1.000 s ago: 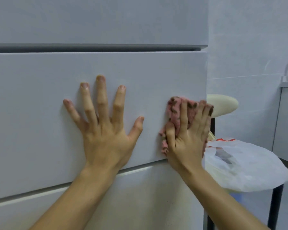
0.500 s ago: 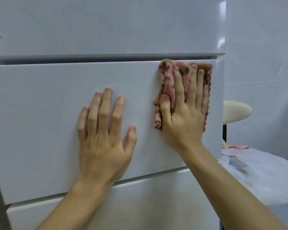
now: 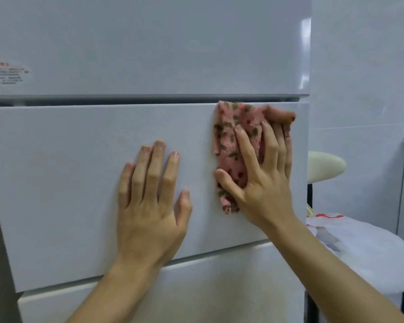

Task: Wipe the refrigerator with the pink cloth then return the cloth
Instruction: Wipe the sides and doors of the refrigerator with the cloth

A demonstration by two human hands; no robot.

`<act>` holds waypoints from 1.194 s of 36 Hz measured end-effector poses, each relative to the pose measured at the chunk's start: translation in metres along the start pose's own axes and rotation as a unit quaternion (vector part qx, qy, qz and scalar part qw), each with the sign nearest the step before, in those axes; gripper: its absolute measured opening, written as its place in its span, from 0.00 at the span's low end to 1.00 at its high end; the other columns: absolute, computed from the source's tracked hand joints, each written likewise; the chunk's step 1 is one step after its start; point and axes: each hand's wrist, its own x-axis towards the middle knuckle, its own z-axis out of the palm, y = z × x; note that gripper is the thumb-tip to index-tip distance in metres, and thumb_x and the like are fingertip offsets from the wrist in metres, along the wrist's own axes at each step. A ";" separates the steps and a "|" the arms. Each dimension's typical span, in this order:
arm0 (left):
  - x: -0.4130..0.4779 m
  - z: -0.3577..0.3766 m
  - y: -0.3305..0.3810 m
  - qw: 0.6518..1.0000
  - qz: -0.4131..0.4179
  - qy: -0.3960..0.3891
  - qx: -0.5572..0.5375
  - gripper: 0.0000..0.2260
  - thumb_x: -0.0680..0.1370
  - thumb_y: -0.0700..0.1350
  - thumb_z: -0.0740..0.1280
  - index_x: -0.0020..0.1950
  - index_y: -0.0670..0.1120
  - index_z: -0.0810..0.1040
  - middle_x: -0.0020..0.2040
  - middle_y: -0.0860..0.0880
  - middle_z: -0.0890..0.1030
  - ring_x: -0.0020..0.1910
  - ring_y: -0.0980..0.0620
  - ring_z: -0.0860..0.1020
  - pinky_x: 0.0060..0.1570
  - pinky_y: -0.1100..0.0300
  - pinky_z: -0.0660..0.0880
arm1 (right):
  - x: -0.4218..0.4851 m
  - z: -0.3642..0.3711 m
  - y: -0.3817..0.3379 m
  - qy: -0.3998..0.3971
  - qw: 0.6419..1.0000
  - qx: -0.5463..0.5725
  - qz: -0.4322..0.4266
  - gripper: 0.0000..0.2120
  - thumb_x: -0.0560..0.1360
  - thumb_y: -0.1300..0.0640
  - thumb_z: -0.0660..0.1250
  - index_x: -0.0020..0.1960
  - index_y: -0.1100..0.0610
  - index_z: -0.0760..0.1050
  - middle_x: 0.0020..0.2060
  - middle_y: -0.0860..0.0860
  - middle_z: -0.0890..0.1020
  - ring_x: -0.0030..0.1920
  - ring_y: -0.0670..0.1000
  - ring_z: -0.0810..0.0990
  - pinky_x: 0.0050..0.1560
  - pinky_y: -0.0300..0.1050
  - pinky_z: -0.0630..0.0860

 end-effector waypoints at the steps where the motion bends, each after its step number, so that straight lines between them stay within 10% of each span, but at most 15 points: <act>1: 0.000 0.000 0.000 1.000 0.000 0.001 -0.001 0.28 0.83 0.49 0.64 0.82 0.42 0.66 0.84 0.41 0.62 0.84 0.40 0.59 0.82 0.40 0.56 | 0.010 0.000 -0.001 0.002 1.000 -0.002 0.003 0.37 0.82 0.29 0.56 0.83 0.49 0.64 0.82 0.62 0.59 0.83 0.64 0.53 0.83 0.65 0.50; 9: 0.000 0.000 -0.001 1.000 0.003 0.000 -0.007 0.29 0.83 0.49 0.64 0.83 0.42 0.65 0.84 0.41 0.61 0.84 0.41 0.59 0.82 0.39 0.56 | 0.052 0.006 -0.014 0.005 1.000 0.017 0.019 0.36 0.82 0.33 0.57 0.84 0.48 0.60 0.84 0.62 0.52 0.85 0.64 0.46 0.83 0.65 0.45; 25: -0.001 0.000 0.000 1.000 -0.008 0.002 -0.019 0.27 0.83 0.48 0.64 0.82 0.42 0.66 0.84 0.41 0.62 0.84 0.41 0.59 0.83 0.41 0.54 | -0.019 0.013 -0.023 0.089 0.980 0.172 0.054 0.19 0.85 0.64 0.62 0.75 0.64 0.73 0.78 0.59 0.70 0.81 0.59 0.65 0.78 0.66 0.64; 31: -0.001 0.000 -0.001 1.000 -0.002 -0.003 -0.009 0.28 0.84 0.49 0.63 0.83 0.42 0.64 0.84 0.41 0.60 0.84 0.41 0.58 0.83 0.40 0.54 | -0.116 0.014 -0.025 0.005 0.991 0.133 0.011 0.21 0.88 0.53 0.57 0.78 0.59 0.69 0.80 0.61 0.67 0.82 0.62 0.62 0.78 0.70 0.63; 43: 0.003 -0.008 -0.005 1.000 0.010 -0.014 -0.014 0.27 0.83 0.48 0.63 0.82 0.43 0.66 0.84 0.41 0.62 0.84 0.41 0.58 0.83 0.43 0.53 | 0.008 0.018 -0.040 0.046 0.998 0.033 0.006 0.27 0.85 0.41 0.59 0.82 0.47 0.64 0.83 0.60 0.60 0.84 0.63 0.55 0.82 0.66 0.52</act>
